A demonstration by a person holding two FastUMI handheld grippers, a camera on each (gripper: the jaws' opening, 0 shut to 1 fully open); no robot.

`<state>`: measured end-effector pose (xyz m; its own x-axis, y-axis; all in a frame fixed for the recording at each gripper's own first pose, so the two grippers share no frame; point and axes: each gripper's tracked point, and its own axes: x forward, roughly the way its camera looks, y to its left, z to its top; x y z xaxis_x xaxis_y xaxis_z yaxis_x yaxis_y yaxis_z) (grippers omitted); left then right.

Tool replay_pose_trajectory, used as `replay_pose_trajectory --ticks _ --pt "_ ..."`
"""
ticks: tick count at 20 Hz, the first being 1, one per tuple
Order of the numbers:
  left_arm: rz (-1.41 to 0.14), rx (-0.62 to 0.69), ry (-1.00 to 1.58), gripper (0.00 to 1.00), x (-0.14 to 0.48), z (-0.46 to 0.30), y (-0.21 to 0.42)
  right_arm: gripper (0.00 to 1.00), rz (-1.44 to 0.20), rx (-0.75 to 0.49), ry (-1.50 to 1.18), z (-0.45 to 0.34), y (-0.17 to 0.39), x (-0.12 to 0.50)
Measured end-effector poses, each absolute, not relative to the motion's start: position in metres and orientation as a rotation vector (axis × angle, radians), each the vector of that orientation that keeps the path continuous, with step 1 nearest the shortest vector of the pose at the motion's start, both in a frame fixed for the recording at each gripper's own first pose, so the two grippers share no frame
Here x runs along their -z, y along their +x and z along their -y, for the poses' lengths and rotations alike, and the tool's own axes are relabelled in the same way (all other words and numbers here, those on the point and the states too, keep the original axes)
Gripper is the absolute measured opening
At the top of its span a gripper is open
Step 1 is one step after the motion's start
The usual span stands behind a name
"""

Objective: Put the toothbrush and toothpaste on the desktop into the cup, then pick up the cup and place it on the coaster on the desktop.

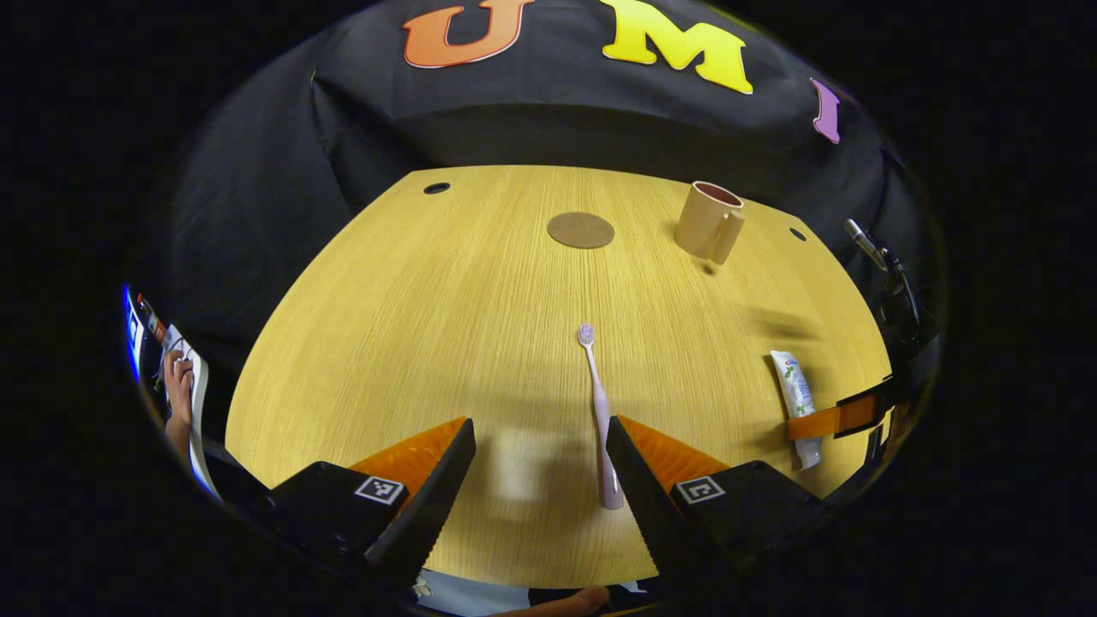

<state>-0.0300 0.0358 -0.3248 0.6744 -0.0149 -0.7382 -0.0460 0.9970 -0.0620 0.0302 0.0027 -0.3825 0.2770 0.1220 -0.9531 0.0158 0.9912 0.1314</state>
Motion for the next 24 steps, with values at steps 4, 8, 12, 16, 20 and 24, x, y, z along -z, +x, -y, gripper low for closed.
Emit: replay_pose_trajectory --ticks 4,8,12,16,20,24 --pt "-0.896 0.003 -0.102 0.99 0.338 -0.022 -0.037 0.43 -1.265 -0.089 0.163 -0.001 0.031 0.382" --pt "-0.952 0.007 -0.14 0.98 0.352 -0.004 -0.035 0.43 -1.233 -0.113 0.173 0.001 0.031 0.388" --pt "-0.962 -0.022 -0.138 0.97 0.361 -0.001 -0.018 0.43 -1.201 -0.137 0.178 0.0 0.032 0.389" --pt "-0.964 -0.056 -0.104 0.83 0.368 0.0 0.006 0.43 -1.195 -0.139 0.195 -0.002 0.032 0.389" --pt "-0.951 -0.036 -0.08 0.57 0.363 0.006 0.02 0.43 -1.189 -0.134 0.198 -0.003 0.032 0.389" --pt "-0.956 -0.046 -0.081 0.35 0.358 0.009 0.035 0.43 -1.189 -0.13 0.213 -0.004 0.032 0.389"
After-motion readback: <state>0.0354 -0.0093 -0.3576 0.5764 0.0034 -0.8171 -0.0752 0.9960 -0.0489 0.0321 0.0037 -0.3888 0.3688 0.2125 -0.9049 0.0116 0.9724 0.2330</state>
